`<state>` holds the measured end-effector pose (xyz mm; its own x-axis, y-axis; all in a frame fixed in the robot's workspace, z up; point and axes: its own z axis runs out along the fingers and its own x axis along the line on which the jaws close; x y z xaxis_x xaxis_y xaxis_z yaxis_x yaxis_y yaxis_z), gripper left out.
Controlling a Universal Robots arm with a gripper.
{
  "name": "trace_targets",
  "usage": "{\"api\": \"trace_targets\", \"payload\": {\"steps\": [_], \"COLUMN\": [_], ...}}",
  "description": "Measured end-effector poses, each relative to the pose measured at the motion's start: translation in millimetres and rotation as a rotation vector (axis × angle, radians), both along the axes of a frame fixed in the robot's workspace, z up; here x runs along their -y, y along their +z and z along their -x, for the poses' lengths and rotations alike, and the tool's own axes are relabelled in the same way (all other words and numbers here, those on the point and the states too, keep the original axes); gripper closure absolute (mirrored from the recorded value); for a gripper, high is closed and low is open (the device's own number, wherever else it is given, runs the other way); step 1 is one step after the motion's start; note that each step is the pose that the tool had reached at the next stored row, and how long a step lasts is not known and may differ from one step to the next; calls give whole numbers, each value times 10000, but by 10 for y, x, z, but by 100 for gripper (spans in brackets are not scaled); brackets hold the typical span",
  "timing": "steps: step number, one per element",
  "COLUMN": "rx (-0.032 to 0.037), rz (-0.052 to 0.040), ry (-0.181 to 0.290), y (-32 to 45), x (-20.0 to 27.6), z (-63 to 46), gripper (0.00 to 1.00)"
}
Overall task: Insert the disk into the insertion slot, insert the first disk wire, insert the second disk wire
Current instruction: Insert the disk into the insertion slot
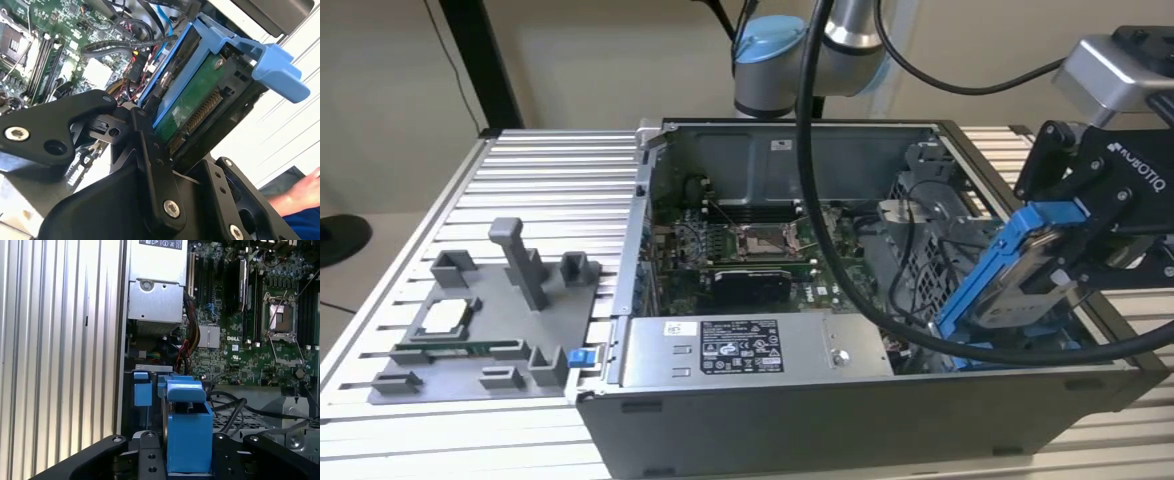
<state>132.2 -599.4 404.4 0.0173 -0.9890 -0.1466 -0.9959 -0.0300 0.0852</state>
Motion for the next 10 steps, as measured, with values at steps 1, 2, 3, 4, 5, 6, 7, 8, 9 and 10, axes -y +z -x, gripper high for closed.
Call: {"api": "trace_targets", "payload": {"steps": [1, 2, 3, 4, 5, 6, 7, 8, 9, 10], "rx": [0, 0, 0, 0, 0, 0, 0, 0, 0, 0], "rz": [0, 0, -1, 1, 1, -1, 1, 1, 1, 1], "ry": [0, 0, 1, 1, 0, 0, 0, 0, 0, 0], "y": [0, 0, 0, 1, 0, 0, 1, 1, 0, 1], "x": [1, 1, 2, 4, 8, 15, 23, 30, 33, 34], "z": [0, 0, 1, 2, 4, 5, 5, 5, 7, 10], "gripper": [100, 100, 100, 100, 100, 100, 100, 100, 100, 100]}}
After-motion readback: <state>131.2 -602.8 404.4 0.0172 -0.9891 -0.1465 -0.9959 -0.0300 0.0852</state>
